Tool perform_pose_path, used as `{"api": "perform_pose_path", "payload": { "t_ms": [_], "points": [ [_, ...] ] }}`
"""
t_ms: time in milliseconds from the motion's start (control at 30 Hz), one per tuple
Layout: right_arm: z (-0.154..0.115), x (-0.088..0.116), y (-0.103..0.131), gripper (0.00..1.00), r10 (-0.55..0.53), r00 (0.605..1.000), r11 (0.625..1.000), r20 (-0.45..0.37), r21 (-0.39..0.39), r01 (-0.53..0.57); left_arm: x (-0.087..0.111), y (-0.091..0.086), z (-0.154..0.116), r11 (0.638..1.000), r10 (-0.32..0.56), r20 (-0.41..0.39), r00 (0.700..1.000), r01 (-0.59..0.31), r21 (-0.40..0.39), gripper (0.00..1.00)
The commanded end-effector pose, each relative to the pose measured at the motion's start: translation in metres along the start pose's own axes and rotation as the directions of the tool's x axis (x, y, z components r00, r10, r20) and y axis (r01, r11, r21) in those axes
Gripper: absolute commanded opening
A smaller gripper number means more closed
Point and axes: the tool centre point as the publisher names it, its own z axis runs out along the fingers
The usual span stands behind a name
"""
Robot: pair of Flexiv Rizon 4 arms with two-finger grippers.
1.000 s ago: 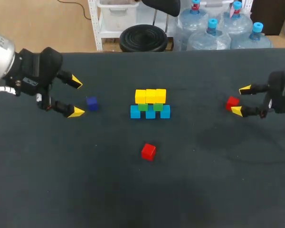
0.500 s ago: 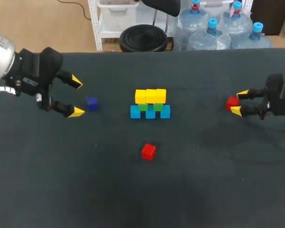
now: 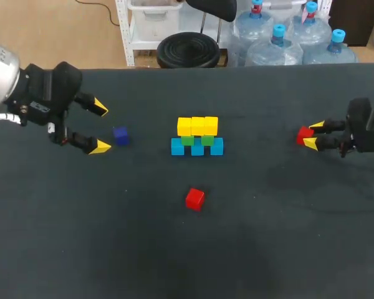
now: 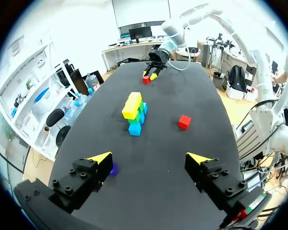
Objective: Place the blue cubes, place green cubes on the blue cubes, place the yellow cubes on the green cubes, then place the red cubes on the yellow cubes, and place purple cube on the red cubes.
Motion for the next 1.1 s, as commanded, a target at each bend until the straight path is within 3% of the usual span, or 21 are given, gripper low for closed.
{"api": "perform_pose_path", "payload": {
  "t_ms": [33,133,167,200,400,533,733,1100],
  "points": [
    [0.005,0.0,-0.002,0.36,0.0,1.0,1.0,0.003,-0.002,0.0,0.002,0.0,-0.001,1.0,0.004,0.007,1.0,-0.004,-0.001,1.0],
    [0.007,-0.001,-0.002,0.19,-0.002,1.0,1.0,0.006,-0.004,0.002,0.002,0.0,-0.001,1.0,0.004,0.007,1.0,-0.004,-0.001,1.0],
    [0.008,-0.001,-0.002,0.05,-0.002,1.0,1.0,0.007,-0.003,0.002,0.002,0.0,-0.001,1.0,0.004,0.007,1.0,-0.004,-0.001,1.0],
    [0.008,-0.002,-0.003,0.0,-0.003,1.0,1.0,0.008,-0.003,0.003,0.002,0.0,-0.001,1.0,0.004,0.007,1.0,-0.004,-0.001,1.0],
    [0.005,-0.012,-0.003,0.0,-0.029,0.999,0.999,0.014,-0.021,0.029,0.002,0.0,-0.001,1.0,0.004,0.007,1.0,-0.004,-0.001,1.0],
    [0.0,-0.03,0.001,0.0,-0.047,0.999,0.991,0.019,-0.124,0.049,0.002,0.0,-0.001,1.0,0.004,0.007,1.0,-0.004,-0.001,1.0],
    [-0.006,-0.068,0.016,0.0,-0.118,0.993,0.936,-0.007,-0.335,0.109,0.002,0.0,-0.001,1.0,0.004,0.007,1.0,-0.004,-0.001,1.0],
    [0.007,-0.135,0.046,0.0,-0.239,0.971,0.859,-0.017,-0.469,0.203,0.002,0.0,-0.001,1.0,0.004,0.007,1.0,-0.004,-0.001,1.0]
  ]
}}
